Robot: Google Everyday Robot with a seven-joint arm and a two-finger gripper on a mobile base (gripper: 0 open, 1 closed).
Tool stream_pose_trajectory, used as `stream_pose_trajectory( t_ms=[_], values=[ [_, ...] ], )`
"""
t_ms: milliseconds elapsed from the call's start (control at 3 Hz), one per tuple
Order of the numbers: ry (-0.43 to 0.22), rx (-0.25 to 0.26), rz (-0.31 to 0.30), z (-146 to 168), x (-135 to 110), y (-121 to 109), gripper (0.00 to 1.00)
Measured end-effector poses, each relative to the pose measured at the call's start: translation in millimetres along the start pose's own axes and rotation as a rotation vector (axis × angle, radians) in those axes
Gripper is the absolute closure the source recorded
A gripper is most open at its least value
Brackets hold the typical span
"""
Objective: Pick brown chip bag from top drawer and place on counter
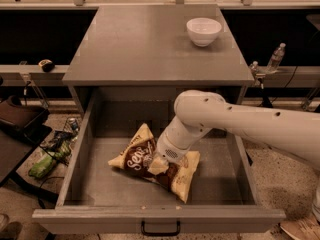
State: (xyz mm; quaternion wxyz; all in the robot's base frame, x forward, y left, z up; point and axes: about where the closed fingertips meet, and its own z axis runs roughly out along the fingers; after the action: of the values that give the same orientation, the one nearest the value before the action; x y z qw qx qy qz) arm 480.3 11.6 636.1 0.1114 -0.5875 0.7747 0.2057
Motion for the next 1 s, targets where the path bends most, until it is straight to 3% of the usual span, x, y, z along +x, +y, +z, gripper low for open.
stream_pose_trajectory(
  t_ms=[333, 667, 1000],
  values=[
    [0.000, 0.000, 0.000, -2, -1, 0, 1.00],
    [0.047, 0.059, -0.018, -48, -20, 9, 1.00],
    [0.107, 0.233, -0.056, -159, -79, 18, 1.00]
  ],
)
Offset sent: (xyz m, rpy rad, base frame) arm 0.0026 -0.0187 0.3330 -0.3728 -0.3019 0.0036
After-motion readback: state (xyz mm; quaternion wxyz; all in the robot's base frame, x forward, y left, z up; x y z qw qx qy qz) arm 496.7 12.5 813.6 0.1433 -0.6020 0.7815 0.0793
